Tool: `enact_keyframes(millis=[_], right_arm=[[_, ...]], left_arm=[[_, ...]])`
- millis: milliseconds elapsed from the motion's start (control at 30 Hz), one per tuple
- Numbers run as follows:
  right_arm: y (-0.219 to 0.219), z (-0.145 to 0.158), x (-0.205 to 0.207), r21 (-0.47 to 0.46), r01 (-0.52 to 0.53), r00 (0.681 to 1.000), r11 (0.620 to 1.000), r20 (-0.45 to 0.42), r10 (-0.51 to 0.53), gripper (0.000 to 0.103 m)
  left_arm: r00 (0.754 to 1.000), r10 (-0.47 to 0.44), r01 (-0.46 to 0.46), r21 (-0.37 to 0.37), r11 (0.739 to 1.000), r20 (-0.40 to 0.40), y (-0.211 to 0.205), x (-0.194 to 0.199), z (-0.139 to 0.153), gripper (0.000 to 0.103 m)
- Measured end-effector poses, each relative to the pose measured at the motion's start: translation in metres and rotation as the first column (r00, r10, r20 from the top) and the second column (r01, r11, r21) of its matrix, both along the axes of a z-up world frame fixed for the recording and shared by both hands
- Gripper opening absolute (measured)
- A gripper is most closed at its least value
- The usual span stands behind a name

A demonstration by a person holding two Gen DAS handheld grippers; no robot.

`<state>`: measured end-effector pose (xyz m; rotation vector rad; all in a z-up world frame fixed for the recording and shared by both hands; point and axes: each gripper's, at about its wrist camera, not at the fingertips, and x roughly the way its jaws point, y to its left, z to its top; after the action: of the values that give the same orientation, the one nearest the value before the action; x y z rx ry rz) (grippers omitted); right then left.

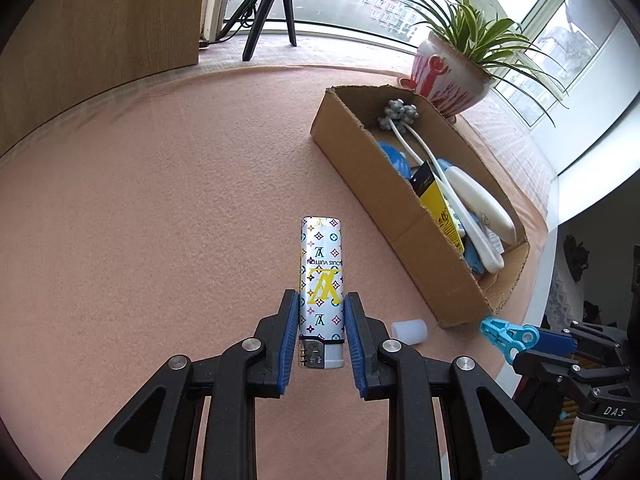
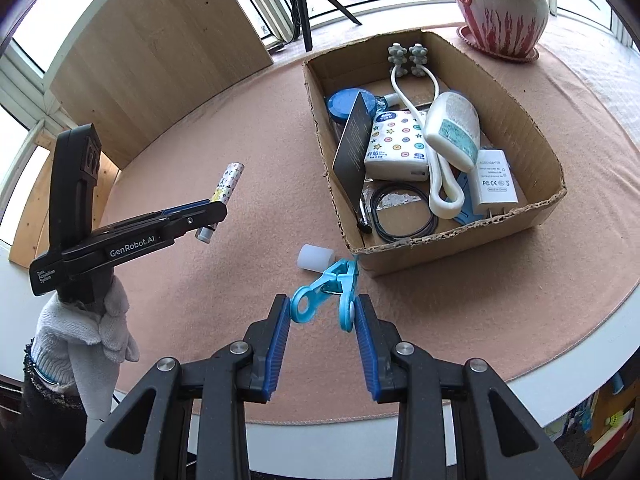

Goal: Organize objects
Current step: 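Carry the lighter and clothespin into the box and open both grippers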

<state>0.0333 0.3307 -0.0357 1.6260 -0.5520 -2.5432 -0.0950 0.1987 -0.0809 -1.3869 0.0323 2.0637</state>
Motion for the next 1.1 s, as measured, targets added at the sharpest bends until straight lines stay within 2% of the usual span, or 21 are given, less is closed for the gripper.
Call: enact_keyframes(millis=[100,267,433,800,1100], right_arm=[[0.010,0.016,0.009,0.000,0.002,0.999,1.000,-0.034,-0.002,0.029],[0.022,0.040,-0.019,0.021,0.013,0.996,1.000,-0.092,-0.011,0.029],[0.042,0.051,-0.043,0.047,0.018,0.992,0.999,-0.129,-0.012,0.029],[0.077,0.045,-0.098,0.067,-0.008,0.988,0.998,-0.155,0.019,0.029],[0.094,0.034,-0.127,0.064,-0.028,0.987,0.998,-0.153,0.037,0.029]], left_arm=[[1.000,-0.002,0.002,0.014,1.000,-0.018,0.014,-0.007,0.012,0.025],[0.999,-0.004,0.005,0.031,1.000,-0.043,0.038,-0.022,0.025,0.025],[0.998,-0.005,0.007,0.040,0.999,-0.065,0.066,-0.034,0.035,0.025],[0.996,-0.001,0.003,0.017,1.000,-0.094,0.127,-0.064,0.039,0.025],[0.993,0.010,-0.013,-0.022,1.000,-0.115,0.155,-0.084,0.028,0.025]])
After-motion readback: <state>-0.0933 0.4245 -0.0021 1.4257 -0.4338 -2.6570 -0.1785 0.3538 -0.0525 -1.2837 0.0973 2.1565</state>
